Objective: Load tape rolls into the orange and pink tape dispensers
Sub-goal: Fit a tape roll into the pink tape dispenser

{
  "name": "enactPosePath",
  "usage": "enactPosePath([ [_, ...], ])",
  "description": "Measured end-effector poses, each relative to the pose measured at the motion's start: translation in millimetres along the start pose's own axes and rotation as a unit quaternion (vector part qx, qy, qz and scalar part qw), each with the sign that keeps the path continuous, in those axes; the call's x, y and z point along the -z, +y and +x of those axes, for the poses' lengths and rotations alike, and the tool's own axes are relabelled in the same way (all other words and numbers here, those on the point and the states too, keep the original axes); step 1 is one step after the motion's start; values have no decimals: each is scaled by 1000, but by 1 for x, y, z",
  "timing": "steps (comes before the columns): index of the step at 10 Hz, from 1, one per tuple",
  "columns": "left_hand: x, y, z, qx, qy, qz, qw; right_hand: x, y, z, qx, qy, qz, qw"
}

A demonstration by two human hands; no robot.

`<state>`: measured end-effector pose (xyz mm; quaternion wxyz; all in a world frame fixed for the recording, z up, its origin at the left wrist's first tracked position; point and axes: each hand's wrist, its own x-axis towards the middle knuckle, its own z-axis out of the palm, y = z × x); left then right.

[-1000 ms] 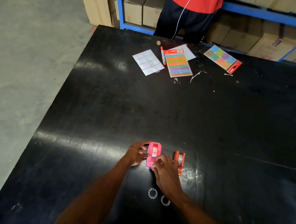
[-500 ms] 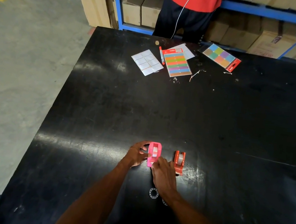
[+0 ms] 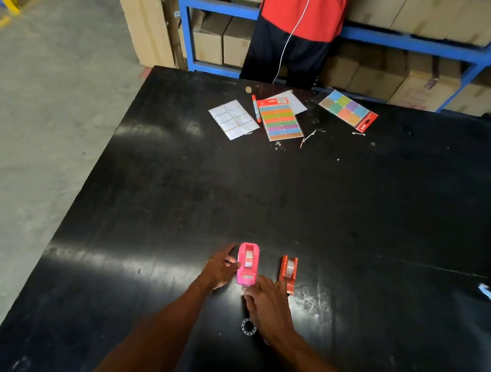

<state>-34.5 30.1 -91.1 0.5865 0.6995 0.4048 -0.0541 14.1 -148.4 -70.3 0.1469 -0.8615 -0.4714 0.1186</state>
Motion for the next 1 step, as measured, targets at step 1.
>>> enactPosePath([
  [1,1,-11,-6,9,11,18,1000,9,-3,-18,4,14,18,1000],
])
